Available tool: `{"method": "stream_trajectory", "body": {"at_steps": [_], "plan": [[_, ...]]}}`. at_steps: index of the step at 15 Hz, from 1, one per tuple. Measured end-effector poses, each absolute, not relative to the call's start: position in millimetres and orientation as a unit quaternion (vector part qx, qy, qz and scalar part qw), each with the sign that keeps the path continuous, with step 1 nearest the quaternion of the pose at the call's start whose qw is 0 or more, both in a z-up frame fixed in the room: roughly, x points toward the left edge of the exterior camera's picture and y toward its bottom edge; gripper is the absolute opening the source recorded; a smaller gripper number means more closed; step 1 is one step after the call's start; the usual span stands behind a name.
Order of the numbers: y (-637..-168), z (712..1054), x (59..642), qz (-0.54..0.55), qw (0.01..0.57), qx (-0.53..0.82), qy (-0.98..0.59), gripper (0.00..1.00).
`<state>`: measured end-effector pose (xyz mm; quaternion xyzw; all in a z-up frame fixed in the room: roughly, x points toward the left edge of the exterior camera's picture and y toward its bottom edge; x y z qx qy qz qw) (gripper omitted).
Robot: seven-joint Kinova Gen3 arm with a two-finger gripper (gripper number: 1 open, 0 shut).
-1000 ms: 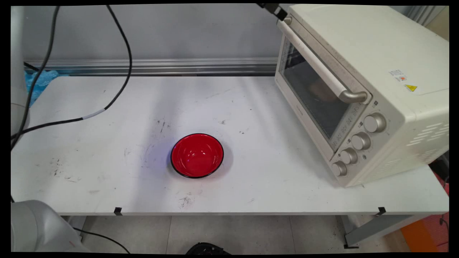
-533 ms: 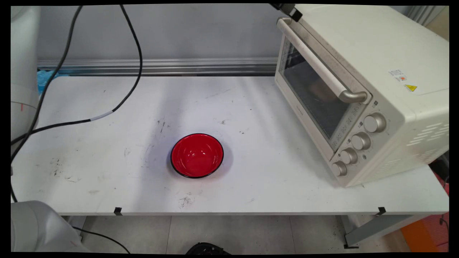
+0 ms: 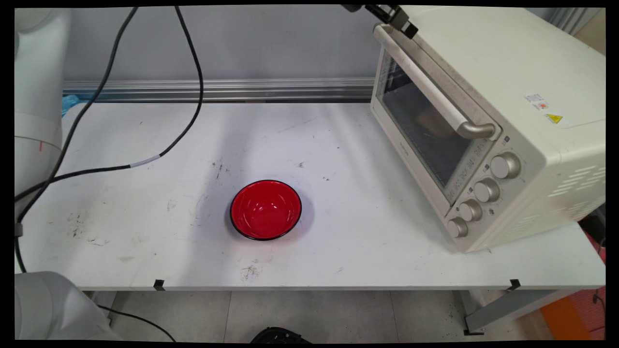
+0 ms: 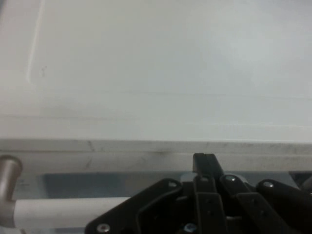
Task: Open the oven
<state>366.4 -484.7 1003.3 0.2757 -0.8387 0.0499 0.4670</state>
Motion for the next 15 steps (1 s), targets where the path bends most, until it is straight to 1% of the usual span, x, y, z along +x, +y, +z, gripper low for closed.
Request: {"method": "stream_trajectory", "body": {"at_steps": [15], "plan": [[-491.6, 980.4, 352.8, 0.042, 0.470, 0.256, -0.843, 0.00]]}}
